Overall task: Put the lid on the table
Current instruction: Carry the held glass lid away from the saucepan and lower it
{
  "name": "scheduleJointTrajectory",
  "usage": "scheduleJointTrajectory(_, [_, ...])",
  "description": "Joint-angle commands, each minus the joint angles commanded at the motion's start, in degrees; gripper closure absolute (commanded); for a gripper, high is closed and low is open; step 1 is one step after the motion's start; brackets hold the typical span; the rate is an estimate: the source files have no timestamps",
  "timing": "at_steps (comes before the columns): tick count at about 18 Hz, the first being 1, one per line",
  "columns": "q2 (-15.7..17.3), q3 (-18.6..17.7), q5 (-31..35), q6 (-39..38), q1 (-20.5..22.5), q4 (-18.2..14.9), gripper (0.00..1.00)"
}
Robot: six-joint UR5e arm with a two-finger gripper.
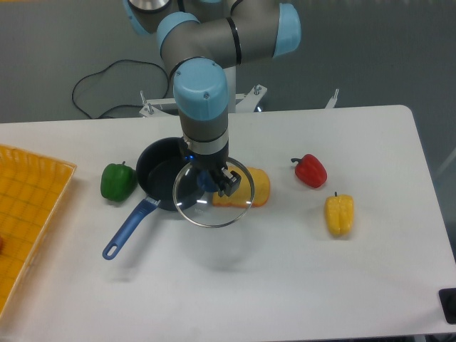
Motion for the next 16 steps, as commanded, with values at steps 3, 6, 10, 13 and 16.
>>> scheduleJointTrajectory(3, [-1.23, 0.0, -0.09, -2.36, 0.44, 2.02, 0.48])
scheduleJointTrajectory(6, [-2.81, 0.0, 0.0, -6.33, 0.79, 3.34, 0.48])
scheduleJointTrajectory(10, [-4.3, 0.09, -0.09, -9.93, 0.88, 3.52, 0.48])
scheduleJointTrajectory(13, [-5.53, 0.27, -0.17, -13.97, 1.32, 4.48, 0.48])
scheduleJointTrajectory(16, [-7.03, 0.27, -0.18, -17.48, 1.5, 5.97, 0.48])
